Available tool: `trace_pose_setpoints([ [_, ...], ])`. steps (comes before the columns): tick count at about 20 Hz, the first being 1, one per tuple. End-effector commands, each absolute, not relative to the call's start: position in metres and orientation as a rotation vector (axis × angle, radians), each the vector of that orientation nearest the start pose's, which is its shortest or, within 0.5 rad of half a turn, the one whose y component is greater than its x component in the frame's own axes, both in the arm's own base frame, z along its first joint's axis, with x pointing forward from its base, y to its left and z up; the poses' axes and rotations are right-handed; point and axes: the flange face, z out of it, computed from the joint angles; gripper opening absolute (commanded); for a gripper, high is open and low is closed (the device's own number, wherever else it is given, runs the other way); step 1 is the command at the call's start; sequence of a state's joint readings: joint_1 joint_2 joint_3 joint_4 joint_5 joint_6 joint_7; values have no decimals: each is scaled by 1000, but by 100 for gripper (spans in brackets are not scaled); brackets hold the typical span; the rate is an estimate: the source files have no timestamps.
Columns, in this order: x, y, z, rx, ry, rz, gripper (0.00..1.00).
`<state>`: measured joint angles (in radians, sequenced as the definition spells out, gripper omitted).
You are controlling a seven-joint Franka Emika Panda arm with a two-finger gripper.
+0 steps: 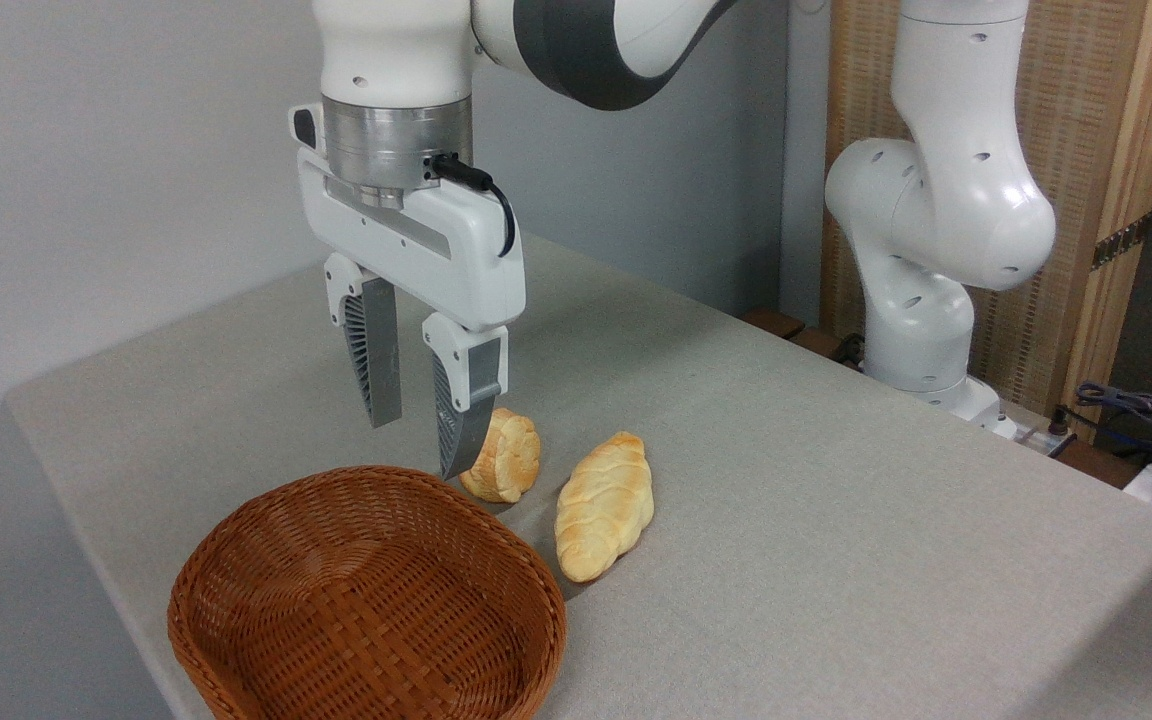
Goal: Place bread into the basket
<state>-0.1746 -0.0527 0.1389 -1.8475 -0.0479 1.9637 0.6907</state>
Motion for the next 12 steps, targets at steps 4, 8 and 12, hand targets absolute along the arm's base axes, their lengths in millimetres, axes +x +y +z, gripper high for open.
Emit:
trace_pose_setpoints([
  [4, 558, -20, 558, -2943, 1103, -202, 100],
  [8, 557, -18, 561, -2947, 1095, -213, 100],
  [12, 557, -17, 561, -2947, 1095, -211, 100],
])
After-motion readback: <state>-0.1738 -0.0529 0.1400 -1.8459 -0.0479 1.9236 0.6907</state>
